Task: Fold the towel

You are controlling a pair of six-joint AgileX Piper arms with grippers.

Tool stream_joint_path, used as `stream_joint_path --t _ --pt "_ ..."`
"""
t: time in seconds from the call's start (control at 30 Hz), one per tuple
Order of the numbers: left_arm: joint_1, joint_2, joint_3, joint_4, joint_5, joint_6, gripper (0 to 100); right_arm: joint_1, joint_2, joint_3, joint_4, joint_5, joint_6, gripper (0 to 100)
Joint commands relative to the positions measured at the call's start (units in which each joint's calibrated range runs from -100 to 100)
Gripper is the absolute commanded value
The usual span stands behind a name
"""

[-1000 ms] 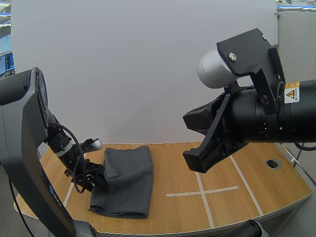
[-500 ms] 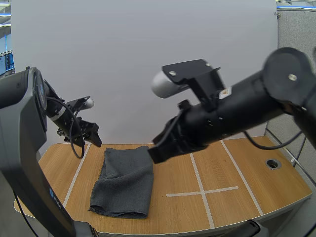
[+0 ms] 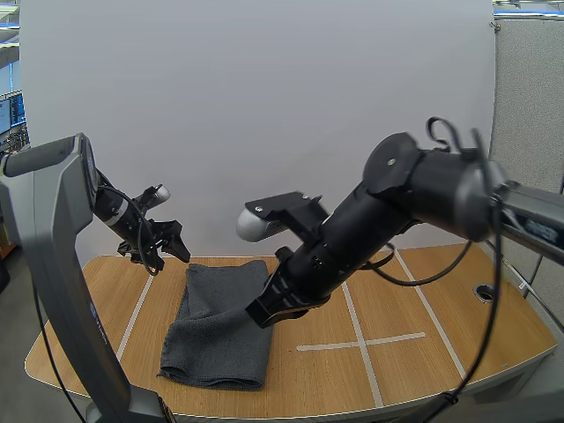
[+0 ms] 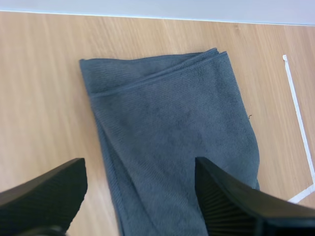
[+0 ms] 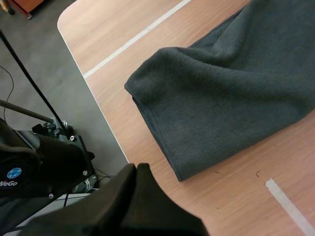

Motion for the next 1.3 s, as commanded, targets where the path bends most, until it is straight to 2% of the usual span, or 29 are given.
stream_joint_path --t 0.0,0.13,0.4,0.6,0.67,1.13,1.27 --pt "-3.40 6.76 -5.23 -0.39 0.32 -2.46 100 0.05 7.45 0.13 2.44 0.00 -4.29 0" --pt "-4.45 8.79 -6.29 2.58 -2.04 -3.52 100 0.05 11.41 0.13 2.44 -2.40 -5.23 0" --pt "-4.45 11.87 -8.56 6.05 -5.14 -4.27 100 1.17 14.56 0.61 3.01 -6.09 -6.11 0" --pt "-4.53 12.81 -10.39 3.71 -5.97 -4.27 100 5.87 14.56 5.44 2.39 -15.11 -5.82 0" --pt "-4.53 13.56 -11.32 3.59 -5.80 -4.27 100 6.47 14.56 5.56 1.76 -15.48 -5.70 0" --pt "-4.59 15.29 -11.35 2.38 -6.34 -3.45 100 6.54 18.47 7.89 -1.42 -23.55 -5.94 0" --pt "-4.59 15.29 -11.35 2.38 -6.34 -3.34 100 6.54 22.18 7.89 -1.42 -31.11 -7.33 0"
